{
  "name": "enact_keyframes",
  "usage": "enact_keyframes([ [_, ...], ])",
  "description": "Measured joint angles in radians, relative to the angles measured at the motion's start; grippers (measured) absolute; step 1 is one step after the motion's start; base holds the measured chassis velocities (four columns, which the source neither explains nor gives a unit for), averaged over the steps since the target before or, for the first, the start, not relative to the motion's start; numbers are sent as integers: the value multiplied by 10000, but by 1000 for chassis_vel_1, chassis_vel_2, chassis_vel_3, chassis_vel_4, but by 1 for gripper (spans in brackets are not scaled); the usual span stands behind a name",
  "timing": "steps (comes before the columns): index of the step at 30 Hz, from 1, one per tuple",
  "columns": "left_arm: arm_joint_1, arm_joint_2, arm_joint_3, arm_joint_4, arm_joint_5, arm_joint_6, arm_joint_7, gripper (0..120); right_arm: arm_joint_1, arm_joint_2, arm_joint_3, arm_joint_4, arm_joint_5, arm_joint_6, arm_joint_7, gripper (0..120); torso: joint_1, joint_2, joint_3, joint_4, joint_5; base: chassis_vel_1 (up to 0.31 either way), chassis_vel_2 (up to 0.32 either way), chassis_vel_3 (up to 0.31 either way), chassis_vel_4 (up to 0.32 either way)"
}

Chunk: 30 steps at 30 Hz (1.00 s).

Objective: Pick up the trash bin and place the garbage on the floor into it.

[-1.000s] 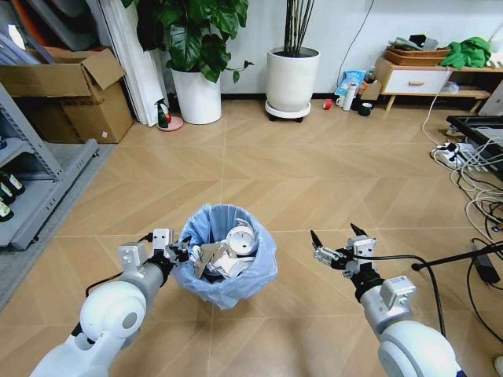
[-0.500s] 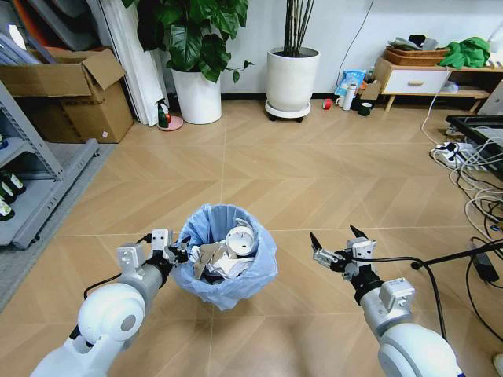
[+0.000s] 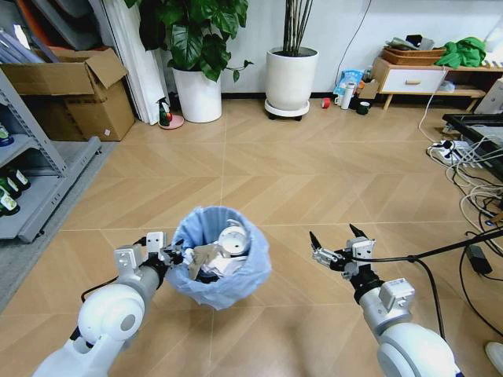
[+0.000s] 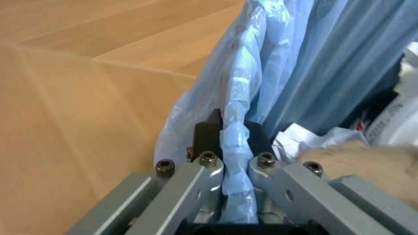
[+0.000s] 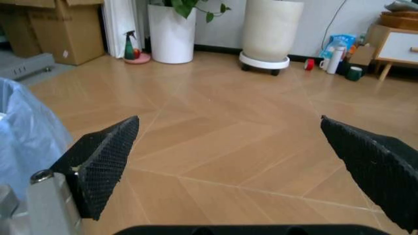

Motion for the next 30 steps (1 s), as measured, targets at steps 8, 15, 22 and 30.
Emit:
enact_keyframes([
  [8,-454,-421,-421,1455,-204,-79,-301,0,148,-72,-68,-158,27,124,-2,100,1,0,0,-2,2,0,0,0,0],
  [15,-483,-641,-782,2397,-149,-40,-177,0,454,-247,-214,-348,166,162,4,100,1,0,0,0,0,0,0,0,0],
  [22,-388,-710,-915,2743,-324,8,-92,0,483,-223,-222,-405,175,229,22,100,0,0,0,-1,2,0,0,0,0],
  [30,-320,-821,-972,2876,-543,-54,135,0,459,-256,-220,-405,169,273,27,100,0,0,-1,-1,2,0,0,0,0],
])
